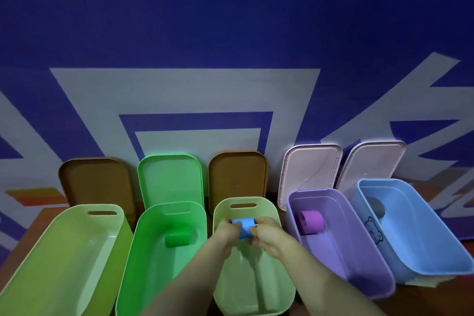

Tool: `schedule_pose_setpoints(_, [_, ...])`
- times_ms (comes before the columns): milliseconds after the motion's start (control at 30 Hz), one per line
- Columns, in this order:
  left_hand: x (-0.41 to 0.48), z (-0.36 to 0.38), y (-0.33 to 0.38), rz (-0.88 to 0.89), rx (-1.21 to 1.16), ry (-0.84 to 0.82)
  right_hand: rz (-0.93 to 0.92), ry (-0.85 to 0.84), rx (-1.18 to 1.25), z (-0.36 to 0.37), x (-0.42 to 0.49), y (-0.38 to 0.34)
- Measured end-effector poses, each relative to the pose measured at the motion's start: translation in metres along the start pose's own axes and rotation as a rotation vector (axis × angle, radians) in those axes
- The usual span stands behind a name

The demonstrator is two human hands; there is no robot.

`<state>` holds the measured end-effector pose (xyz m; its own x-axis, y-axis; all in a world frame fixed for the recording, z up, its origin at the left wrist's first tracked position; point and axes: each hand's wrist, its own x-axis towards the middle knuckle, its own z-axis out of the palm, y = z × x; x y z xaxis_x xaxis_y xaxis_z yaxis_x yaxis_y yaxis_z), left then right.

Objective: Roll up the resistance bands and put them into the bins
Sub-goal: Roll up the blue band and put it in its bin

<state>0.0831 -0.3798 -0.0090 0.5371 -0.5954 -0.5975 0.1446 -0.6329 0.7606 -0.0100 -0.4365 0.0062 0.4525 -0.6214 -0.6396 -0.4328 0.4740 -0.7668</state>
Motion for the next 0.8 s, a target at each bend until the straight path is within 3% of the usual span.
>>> schedule_pose_setpoints(400, [0.03,0.023,-0.015,-0.149,-0.081,0.111,0.12,0.127,0.075,0.019,0.05,0.022])
schedule_pose_setpoints(800, [0.036,0.031,-0.024,-0.115,-0.082,0.205,0.073,0.198,-0.045,0.022,0.055,0.031])
